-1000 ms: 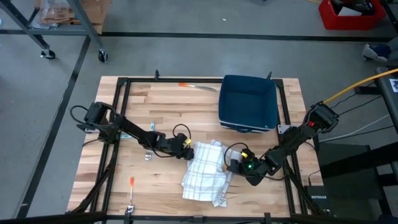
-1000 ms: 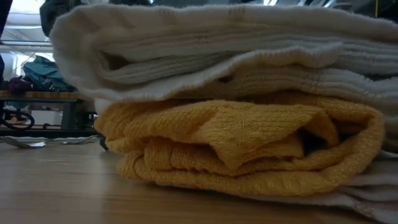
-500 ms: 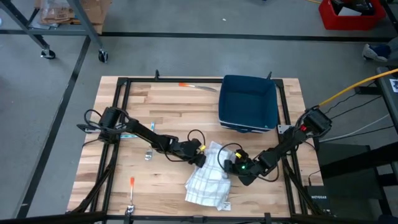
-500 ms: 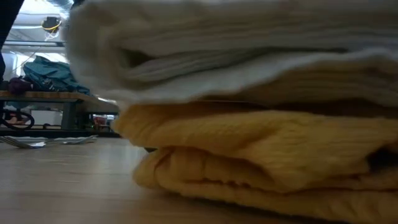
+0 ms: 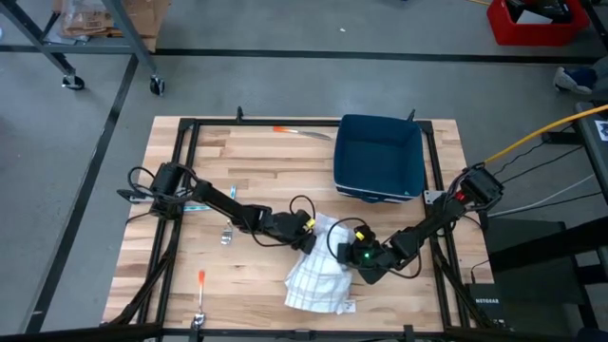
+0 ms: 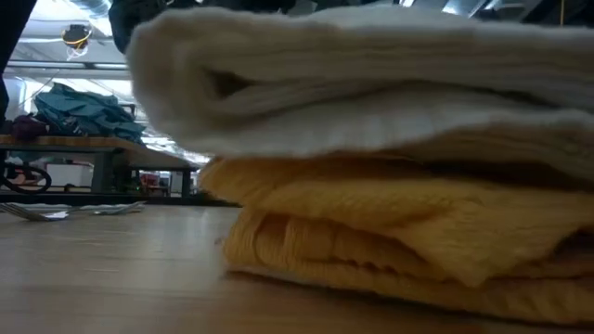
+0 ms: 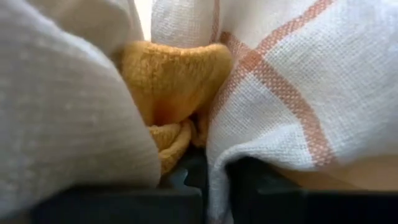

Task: Fold towel
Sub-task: Put the stacked and folded towels into the blue laundry bin

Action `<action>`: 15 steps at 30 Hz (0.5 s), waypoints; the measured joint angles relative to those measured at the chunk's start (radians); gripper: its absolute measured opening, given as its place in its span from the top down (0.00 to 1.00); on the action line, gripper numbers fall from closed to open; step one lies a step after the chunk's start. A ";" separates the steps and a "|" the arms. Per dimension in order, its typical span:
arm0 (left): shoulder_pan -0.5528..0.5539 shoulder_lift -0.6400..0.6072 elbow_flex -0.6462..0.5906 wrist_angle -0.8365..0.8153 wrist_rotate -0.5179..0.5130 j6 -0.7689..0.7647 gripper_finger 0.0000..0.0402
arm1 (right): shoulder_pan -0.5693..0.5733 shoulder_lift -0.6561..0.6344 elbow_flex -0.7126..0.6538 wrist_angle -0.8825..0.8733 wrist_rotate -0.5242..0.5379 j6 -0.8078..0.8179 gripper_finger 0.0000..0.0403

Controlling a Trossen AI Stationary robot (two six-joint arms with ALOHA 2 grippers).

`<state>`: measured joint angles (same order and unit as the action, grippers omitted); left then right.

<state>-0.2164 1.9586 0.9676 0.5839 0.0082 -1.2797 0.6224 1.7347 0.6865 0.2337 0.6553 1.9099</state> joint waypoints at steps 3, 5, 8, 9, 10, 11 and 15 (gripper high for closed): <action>0.010 -0.008 0.001 0.001 0.000 -0.025 0.97 | 0.000 -0.005 0.000 0.005 0.044 0.001 0.92; 0.021 -0.011 0.001 0.012 0.002 -0.045 0.97 | 0.000 -0.020 0.000 -0.003 0.069 0.005 0.92; 0.033 -0.016 0.010 0.013 0.002 -0.061 0.96 | 0.000 -0.047 0.000 -0.035 0.106 0.035 0.90; 0.037 -0.016 0.017 0.016 0.001 -0.063 0.97 | 0.000 -0.060 0.000 -0.056 0.117 0.046 0.89; 0.042 -0.015 0.024 0.026 0.000 -0.063 0.98 | 0.000 -0.071 0.000 -0.076 0.128 0.051 0.88; 0.046 -0.015 0.032 0.034 0.000 -0.063 0.99 | 0.000 -0.079 0.000 -0.088 0.141 0.053 0.87; 0.071 -0.020 0.077 0.023 0.007 -0.025 0.98 | 0.000 -0.124 0.000 -0.141 0.202 0.057 0.90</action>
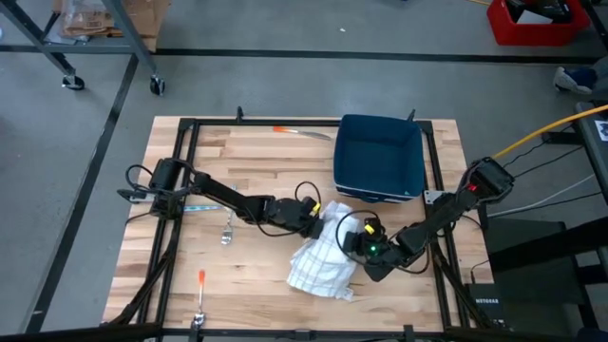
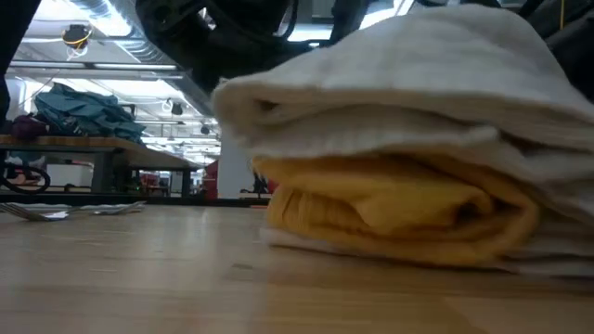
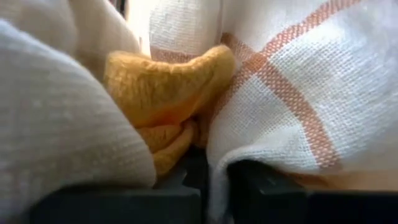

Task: Fold towel
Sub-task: Put the stacked and folded towels into the blue laundry bin

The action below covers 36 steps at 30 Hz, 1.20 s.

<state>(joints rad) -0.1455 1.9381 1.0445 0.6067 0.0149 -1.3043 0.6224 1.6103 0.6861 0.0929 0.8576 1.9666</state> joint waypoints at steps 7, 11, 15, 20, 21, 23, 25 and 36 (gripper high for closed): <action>0.036 -0.001 0.080 0.010 0.004 0.040 0.99 | 0.000 -0.142 0.000 -0.195 0.096 -0.004 0.90; 0.061 -0.002 0.135 0.007 0.001 0.075 0.99 | -0.001 -0.236 0.000 -0.306 0.166 -0.002 0.90; 0.092 -0.002 0.199 -0.011 0.000 0.083 0.99 | -0.022 -0.328 0.002 -0.402 0.226 -0.003 0.91; 0.132 -0.002 0.295 -0.096 0.000 0.099 0.99 | -0.086 -0.429 0.002 -0.468 0.248 -0.042 0.90; 0.138 -0.002 0.317 -0.115 0.001 0.107 0.99 | -0.100 -0.449 0.002 -0.468 0.252 -0.063 0.90; 0.151 -0.002 0.361 -0.145 0.006 0.124 1.00 | -0.123 -0.489 0.003 -0.461 0.262 -0.106 0.90; 0.163 -0.002 0.410 -0.187 0.009 0.136 0.99 | -0.142 -0.532 0.004 -0.455 0.272 -0.150 0.90; 0.226 0.000 0.612 -0.333 -0.002 0.236 1.00 | -0.249 -0.758 0.006 -0.393 0.329 -0.422 0.90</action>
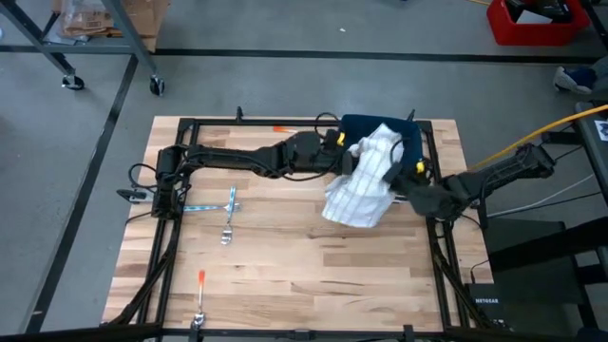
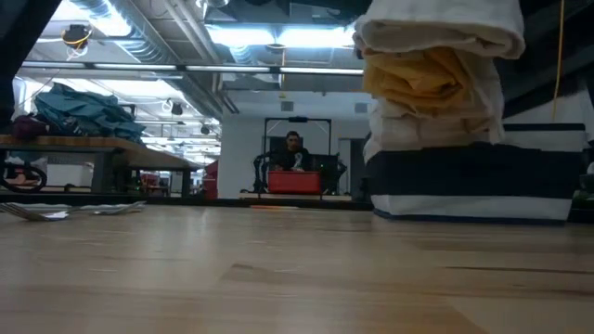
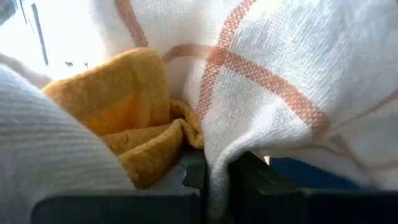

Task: Fold towel
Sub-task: Put the stacked and folded towels into the blue laundry bin

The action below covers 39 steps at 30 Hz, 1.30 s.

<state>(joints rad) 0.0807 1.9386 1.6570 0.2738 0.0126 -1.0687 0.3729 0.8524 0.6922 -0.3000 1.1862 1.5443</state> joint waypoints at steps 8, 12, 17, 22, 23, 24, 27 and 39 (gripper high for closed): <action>0.059 0.040 0.077 -0.002 -0.044 0.030 1.00 | -0.190 -0.050 0.000 0.117 -0.080 -0.224 0.90; 0.084 0.093 0.103 0.004 -0.053 0.024 1.00 | -0.299 -0.052 -0.001 0.087 -0.182 -0.243 0.90; 0.109 0.154 0.117 0.005 -0.051 -0.026 1.00 | -0.424 -0.051 -0.003 -0.050 -0.316 -0.188 0.90; 0.133 0.217 0.117 0.003 -0.032 -0.073 1.00 | -0.521 -0.047 -0.003 -0.238 -0.438 -0.078 0.90; 0.137 0.227 0.117 0.005 -0.032 -0.078 1.00 | -0.537 -0.043 -0.003 -0.270 -0.455 -0.072 0.90; 0.143 0.239 0.116 0.004 -0.030 -0.083 1.00 | -0.552 -0.042 -0.003 -0.296 -0.473 -0.064 0.90; 0.156 0.273 0.116 0.006 -0.027 -0.110 1.00 | -0.597 -0.028 -0.003 -0.338 -0.506 -0.056 0.90; 0.178 0.339 0.113 0.078 -0.039 -0.095 0.99 | -0.691 0.149 -0.002 -0.401 -0.576 -0.075 0.80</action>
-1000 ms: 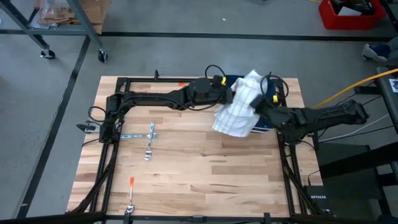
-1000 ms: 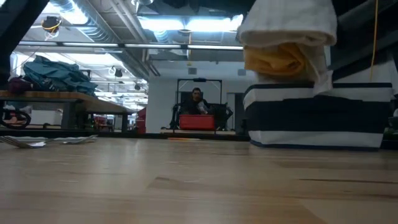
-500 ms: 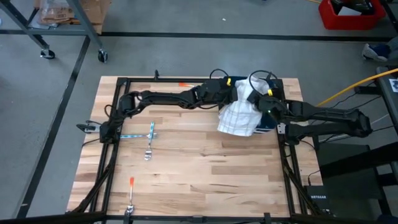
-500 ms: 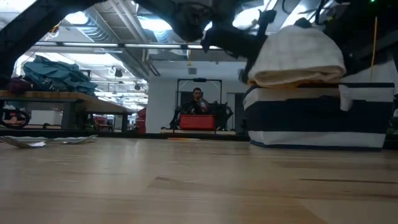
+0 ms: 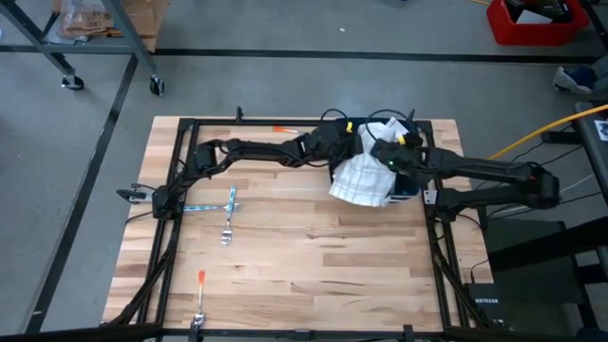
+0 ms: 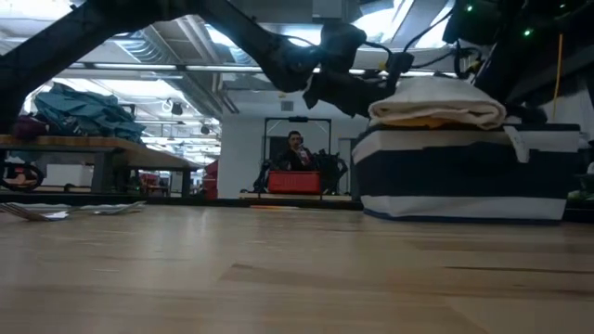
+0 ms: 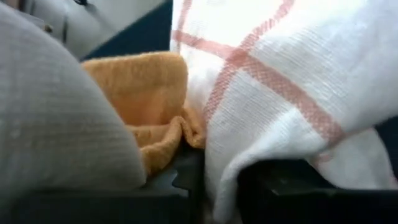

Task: Fold towel
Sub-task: Put the stacked and folded towels into the blue laundry bin

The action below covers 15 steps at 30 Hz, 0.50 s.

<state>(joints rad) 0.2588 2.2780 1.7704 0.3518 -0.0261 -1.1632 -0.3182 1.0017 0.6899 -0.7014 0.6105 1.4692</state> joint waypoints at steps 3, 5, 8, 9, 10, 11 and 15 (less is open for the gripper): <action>0.005 0.000 -0.002 0.022 0.000 0.089 0.99 | 0.000 0.025 0.000 -0.001 -0.012 -0.002 0.73; 0.006 0.000 -0.002 0.036 -0.002 0.144 0.96 | 0.000 0.026 0.000 -0.003 -0.020 -0.002 0.67; 0.006 0.000 -0.002 0.038 -0.001 0.207 0.88 | 0.001 0.023 0.000 -0.007 -0.024 0.000 0.59; 0.006 0.000 -0.002 0.039 -0.001 0.224 0.85 | 0.001 0.022 0.000 -0.007 -0.026 0.000 0.56; 0.006 0.000 -0.002 0.039 -0.001 0.233 0.81 | 0.001 0.022 0.000 -0.007 -0.027 0.000 0.53; 0.006 0.000 -0.002 0.039 -0.001 0.241 0.78 | 0.001 0.022 0.000 -0.007 -0.028 0.000 0.51; 0.014 0.000 -0.002 0.030 0.002 0.235 0.66 | 0.001 0.021 0.000 -0.009 -0.049 0.001 0.44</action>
<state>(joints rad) 0.2732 2.2780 1.7687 0.3818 -0.0242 -0.9280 -0.3176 1.0230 0.6895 -0.7101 0.5614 1.4704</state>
